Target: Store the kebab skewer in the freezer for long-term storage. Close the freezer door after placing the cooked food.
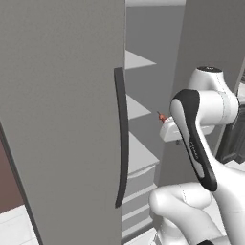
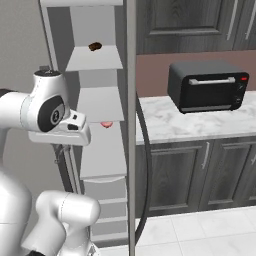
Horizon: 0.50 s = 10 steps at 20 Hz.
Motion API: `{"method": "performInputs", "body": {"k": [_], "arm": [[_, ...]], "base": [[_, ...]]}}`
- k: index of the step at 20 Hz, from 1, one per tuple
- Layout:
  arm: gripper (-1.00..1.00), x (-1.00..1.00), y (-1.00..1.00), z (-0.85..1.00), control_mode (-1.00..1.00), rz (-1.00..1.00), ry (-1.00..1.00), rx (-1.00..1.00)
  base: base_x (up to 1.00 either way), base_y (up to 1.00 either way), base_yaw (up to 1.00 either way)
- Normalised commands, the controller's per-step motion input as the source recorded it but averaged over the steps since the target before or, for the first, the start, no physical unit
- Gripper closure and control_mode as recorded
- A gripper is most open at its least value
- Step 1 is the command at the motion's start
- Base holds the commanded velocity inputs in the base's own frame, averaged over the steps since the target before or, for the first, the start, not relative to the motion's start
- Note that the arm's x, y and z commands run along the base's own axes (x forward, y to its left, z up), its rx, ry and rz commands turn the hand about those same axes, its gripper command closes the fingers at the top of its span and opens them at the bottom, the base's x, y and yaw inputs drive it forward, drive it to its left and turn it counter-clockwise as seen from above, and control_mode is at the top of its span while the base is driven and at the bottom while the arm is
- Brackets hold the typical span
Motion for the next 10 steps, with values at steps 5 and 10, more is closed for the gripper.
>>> {"method": "performInputs", "body": {"k": [5,10], "arm": [[1.0,0.74,0.0,-0.01,-1.0,0.07,-0.03,0.0],[1.0,0.74,0.0,-0.11,-1.0,0.08,0.0,0.0]], "base": [[0.0,0.0,0.0],[0.0,0.0,0.0]]}}
